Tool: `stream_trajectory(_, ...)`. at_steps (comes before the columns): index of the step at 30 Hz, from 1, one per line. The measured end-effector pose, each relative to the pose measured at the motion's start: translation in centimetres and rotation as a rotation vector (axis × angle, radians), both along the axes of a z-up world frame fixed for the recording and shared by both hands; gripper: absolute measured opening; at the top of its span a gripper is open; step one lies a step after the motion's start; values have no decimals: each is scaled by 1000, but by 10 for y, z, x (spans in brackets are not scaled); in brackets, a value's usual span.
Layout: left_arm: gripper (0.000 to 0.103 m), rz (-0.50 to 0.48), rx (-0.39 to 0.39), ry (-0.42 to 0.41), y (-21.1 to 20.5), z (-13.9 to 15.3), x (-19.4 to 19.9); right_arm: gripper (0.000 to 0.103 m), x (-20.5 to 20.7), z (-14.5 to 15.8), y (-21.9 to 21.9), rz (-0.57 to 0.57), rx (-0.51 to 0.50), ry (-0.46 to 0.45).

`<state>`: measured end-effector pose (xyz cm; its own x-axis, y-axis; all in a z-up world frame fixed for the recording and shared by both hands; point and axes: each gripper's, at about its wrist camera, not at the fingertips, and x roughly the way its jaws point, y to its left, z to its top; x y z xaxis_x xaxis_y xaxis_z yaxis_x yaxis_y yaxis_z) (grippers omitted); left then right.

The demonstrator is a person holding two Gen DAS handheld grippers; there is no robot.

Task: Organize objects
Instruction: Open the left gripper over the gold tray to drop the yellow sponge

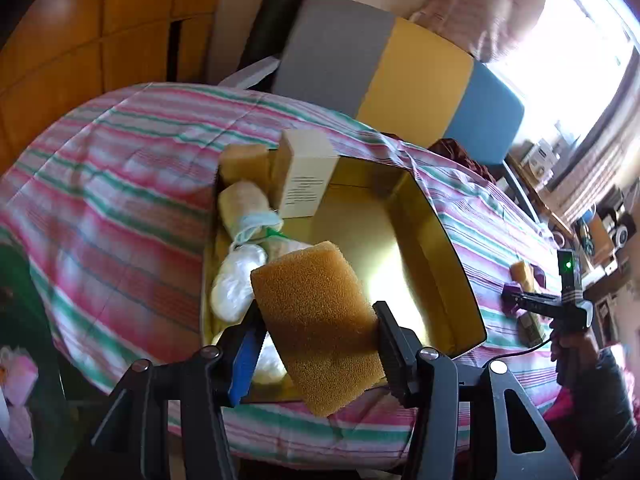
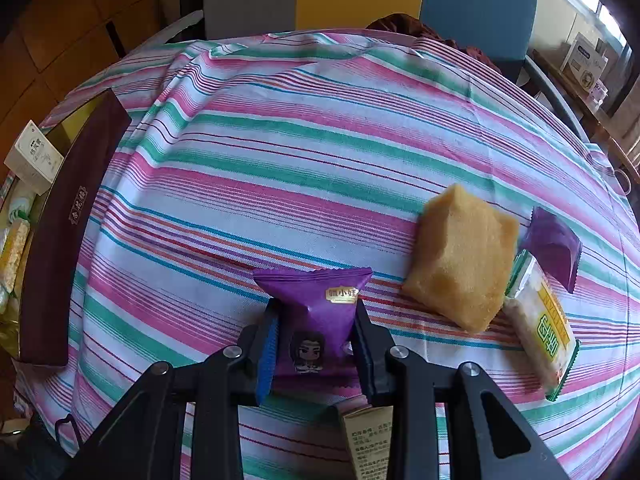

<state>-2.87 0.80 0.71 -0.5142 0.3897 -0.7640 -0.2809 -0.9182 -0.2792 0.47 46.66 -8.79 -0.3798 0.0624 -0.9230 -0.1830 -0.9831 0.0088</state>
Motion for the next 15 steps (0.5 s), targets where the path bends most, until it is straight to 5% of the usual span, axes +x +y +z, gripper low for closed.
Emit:
stream_trajectory(9,54,-136,-47,45,66,4,-24,33,-13,-2,-9,4,25,2)
stream_trajectory(15,54,-157,-109,55,110,-5,-77,33,-13,-2,-12,7,33,3)
